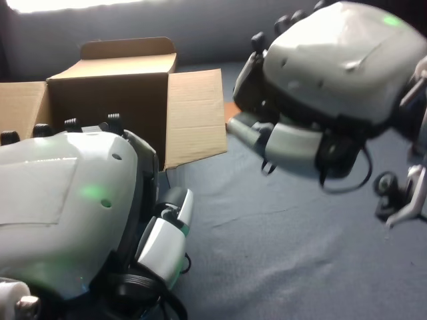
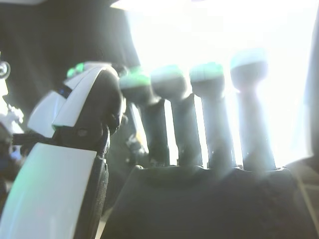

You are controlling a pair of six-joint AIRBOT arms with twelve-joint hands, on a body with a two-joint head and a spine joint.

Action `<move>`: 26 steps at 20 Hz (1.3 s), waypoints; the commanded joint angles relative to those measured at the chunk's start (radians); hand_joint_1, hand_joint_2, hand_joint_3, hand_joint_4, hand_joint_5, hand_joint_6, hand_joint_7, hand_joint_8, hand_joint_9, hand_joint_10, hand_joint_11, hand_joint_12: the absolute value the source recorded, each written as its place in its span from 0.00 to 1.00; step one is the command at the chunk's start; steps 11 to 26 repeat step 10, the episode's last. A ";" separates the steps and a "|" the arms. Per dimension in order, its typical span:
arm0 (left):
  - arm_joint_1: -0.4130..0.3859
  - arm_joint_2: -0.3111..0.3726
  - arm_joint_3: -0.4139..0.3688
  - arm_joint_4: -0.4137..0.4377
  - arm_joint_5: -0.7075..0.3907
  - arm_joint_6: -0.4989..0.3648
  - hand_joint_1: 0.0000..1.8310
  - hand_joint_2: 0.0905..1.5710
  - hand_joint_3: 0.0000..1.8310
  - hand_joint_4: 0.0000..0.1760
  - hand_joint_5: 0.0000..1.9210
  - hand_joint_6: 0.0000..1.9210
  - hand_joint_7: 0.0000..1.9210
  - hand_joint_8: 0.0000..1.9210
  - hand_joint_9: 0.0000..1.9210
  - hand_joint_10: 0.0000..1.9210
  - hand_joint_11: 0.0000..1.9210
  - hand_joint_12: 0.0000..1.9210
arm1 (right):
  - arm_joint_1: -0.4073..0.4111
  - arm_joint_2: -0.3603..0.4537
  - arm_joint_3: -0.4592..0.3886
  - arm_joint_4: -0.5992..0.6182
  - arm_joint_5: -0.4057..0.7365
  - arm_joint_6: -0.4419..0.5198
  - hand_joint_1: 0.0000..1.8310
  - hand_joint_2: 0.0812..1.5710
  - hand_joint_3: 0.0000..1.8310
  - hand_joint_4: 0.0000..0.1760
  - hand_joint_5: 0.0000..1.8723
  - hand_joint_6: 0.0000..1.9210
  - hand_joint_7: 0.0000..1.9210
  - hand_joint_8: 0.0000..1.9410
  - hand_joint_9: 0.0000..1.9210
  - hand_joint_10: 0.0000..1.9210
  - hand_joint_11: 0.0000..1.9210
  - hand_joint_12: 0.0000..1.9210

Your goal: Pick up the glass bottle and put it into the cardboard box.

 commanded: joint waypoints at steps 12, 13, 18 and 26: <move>0.017 -0.008 0.032 0.132 0.002 -0.076 0.46 0.87 0.01 0.00 0.57 1.00 0.65 1.00 0.67 1.00 0.67 1.00 | 0.022 0.013 -0.008 0.101 0.101 -0.029 0.40 0.76 0.36 1.00 0.66 0.99 0.71 1.00 0.75 1.00 0.79 1.00; 0.017 -0.008 0.032 0.132 0.002 -0.076 0.46 0.87 0.01 0.00 0.57 1.00 0.65 1.00 0.67 1.00 0.67 1.00 | 0.022 0.013 -0.008 0.101 0.101 -0.029 0.40 0.76 0.36 1.00 0.66 0.99 0.71 1.00 0.75 1.00 0.79 1.00; 0.017 -0.008 0.032 0.132 0.002 -0.076 0.46 0.87 0.01 0.00 0.57 1.00 0.65 1.00 0.67 1.00 0.67 1.00 | 0.022 0.013 -0.008 0.101 0.101 -0.029 0.40 0.76 0.36 1.00 0.66 0.99 0.71 1.00 0.75 1.00 0.79 1.00; 0.017 -0.008 0.032 0.132 0.002 -0.076 0.46 0.87 0.01 0.00 0.57 1.00 0.65 1.00 0.67 1.00 0.67 1.00 | 0.022 0.013 -0.008 0.101 0.101 -0.029 0.40 0.76 0.36 1.00 0.66 0.99 0.71 1.00 0.75 1.00 0.79 1.00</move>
